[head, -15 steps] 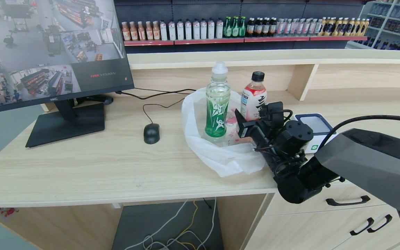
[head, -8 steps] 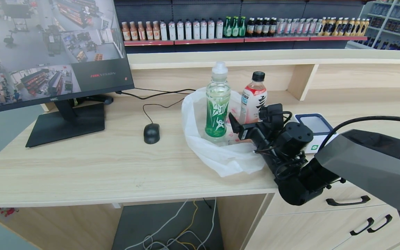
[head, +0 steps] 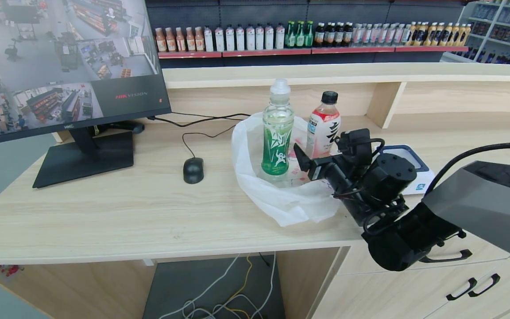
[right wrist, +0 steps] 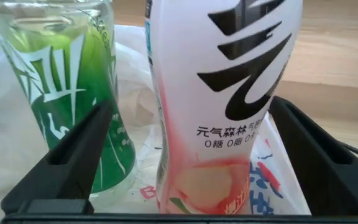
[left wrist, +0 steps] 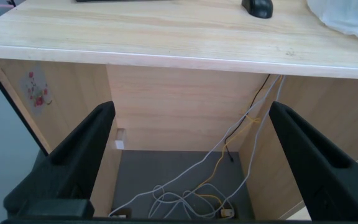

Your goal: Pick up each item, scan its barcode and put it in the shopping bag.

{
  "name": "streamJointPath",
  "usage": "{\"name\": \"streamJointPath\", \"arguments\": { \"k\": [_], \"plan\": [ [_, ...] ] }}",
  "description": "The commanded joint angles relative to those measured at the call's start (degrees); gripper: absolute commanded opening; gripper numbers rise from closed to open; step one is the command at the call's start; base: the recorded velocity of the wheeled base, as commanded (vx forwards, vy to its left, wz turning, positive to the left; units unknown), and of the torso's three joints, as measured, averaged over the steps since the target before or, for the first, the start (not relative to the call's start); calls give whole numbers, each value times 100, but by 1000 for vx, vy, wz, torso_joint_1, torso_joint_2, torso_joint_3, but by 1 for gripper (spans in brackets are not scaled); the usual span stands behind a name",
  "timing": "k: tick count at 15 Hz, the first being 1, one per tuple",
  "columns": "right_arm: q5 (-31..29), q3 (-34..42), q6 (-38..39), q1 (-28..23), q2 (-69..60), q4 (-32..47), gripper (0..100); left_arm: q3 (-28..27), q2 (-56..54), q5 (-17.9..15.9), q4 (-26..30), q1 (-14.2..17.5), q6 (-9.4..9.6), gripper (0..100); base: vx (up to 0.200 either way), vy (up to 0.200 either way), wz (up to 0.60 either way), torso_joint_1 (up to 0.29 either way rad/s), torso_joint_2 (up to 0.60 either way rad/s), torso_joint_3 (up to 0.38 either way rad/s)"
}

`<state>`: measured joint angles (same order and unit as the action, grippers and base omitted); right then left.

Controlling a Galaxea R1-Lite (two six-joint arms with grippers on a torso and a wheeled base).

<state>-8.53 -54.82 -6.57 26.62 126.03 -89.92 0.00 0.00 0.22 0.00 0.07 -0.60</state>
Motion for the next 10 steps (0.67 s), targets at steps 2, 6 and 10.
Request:
{"name": "streamJointPath", "arguments": {
  "k": [2,6,10],
  "plan": [
    [1,780,-11,185,-1124,-8,100,0,0,4,0,1,-2,100,0,0,0,0,0,0],
    [1,3118,-11,185,-3269,-8,100,0,0,4,0,1,-2,100,0,0,0,0,0,0],
    [-8,5482,-248,132,-5554,71,100,0,0,4,0,1,-2,100,0,0,0,0,0,0]
  ]
}}
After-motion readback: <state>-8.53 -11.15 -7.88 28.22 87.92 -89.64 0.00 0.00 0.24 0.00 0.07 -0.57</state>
